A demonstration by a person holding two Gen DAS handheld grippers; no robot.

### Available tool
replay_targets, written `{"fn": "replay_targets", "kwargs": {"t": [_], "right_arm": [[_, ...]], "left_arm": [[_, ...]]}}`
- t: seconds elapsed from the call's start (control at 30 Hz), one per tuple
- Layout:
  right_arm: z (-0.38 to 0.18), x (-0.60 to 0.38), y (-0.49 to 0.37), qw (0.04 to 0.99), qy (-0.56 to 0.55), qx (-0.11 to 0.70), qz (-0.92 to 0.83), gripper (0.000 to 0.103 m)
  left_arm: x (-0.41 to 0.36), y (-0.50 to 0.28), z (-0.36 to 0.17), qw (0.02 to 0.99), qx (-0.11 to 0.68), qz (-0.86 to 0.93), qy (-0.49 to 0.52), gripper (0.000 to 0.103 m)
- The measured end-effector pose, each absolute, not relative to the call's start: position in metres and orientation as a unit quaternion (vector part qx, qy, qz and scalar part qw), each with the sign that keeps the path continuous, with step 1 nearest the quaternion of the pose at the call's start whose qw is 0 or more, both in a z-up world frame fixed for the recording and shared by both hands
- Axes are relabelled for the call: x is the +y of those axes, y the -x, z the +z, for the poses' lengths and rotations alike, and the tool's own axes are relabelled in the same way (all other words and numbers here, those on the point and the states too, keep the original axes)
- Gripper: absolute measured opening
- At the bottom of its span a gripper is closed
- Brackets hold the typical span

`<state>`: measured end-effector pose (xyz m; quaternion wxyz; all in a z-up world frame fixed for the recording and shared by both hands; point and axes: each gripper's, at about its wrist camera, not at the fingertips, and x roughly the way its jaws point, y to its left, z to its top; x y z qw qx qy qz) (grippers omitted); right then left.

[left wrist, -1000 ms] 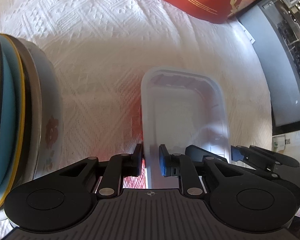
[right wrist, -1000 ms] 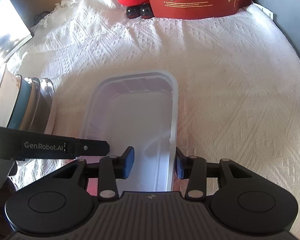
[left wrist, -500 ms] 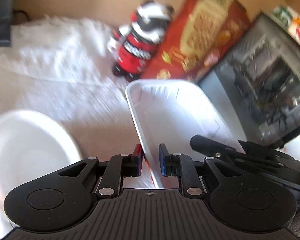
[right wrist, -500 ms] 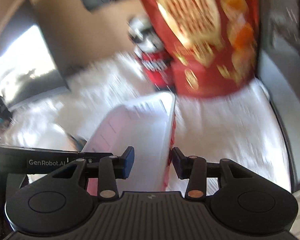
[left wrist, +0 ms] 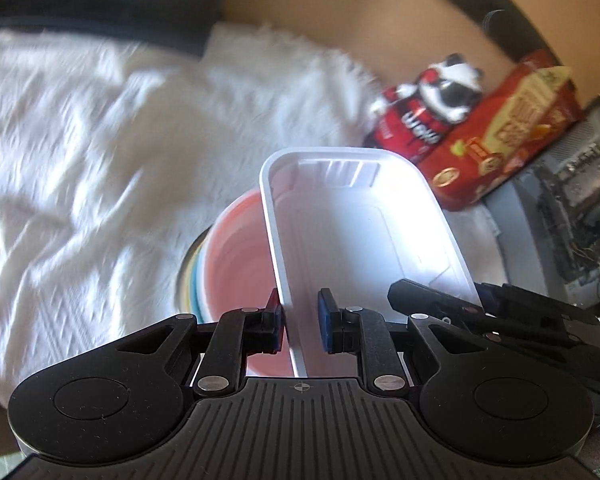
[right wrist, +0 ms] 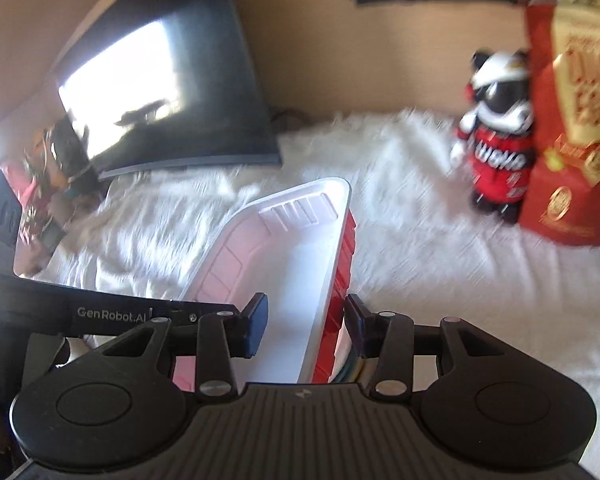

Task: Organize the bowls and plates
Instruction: 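Carry the tray over the stack and lower it onto the white bowl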

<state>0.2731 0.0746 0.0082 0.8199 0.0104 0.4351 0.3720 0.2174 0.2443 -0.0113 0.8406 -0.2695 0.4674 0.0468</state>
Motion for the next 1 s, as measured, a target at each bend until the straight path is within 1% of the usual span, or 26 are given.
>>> {"fn": "replay_targets", "kwargs": {"t": [0.13,0.33,0.63,0.93,1.0], "right_arm": [[-0.009,0.088,-0.279,0.805,-0.009,0.466,0.366,0.043],[-0.012,0.085,-0.296,0.795,-0.041,0.486,0.359,0.043],[-0.018,0.089,-0.289,0.791,-0.030,0.497,0.356,0.043],[-0.025,0.092,-0.298,0.809,-0.010,0.488,0.328,0.043],[-0.023,0.091,-0.300,0.810,-0.014,0.489,0.325,0.043]], "left_arm": [[0.258,-0.231,-0.022,0.824,0.477,0.040,0.303,0.019],[0.262,-0.236,-0.009,0.835,0.466,0.038,0.290,0.019],[0.266,-0.233,-0.019,0.831,0.472,0.036,0.292,0.019],[0.264,-0.251,-0.015,0.834,0.466,0.011,0.295,0.020],[0.268,-0.252,-0.012,0.833,0.465,0.008,0.299,0.019]]}}
